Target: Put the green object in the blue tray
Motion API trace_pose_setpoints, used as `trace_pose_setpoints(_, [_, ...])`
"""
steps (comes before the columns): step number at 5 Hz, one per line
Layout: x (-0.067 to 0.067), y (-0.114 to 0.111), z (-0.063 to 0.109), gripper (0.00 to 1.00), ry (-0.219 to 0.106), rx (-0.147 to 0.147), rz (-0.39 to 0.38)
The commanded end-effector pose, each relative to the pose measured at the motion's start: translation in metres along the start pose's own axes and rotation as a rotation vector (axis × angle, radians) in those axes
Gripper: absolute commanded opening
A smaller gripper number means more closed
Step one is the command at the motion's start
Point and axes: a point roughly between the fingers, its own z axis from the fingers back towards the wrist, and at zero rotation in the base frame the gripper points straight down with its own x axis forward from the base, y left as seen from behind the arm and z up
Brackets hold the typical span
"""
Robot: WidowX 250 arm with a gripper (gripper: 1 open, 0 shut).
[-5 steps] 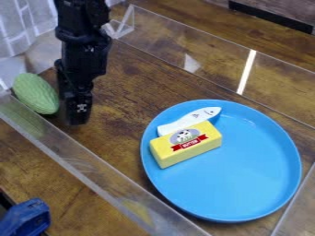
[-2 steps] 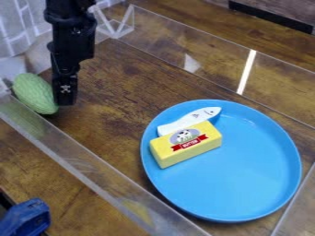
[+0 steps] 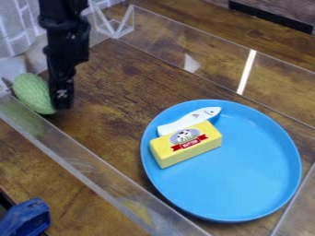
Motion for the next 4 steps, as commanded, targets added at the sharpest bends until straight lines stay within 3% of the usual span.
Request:
trace_pose_setpoints(1, [-0.0141,0.005,0.0,1.0,-0.02,0.047,0.0])
trace_pose_setpoints(4, [-0.0046,0.0049,-0.0075,1.0,-0.006,0.054,0.158])
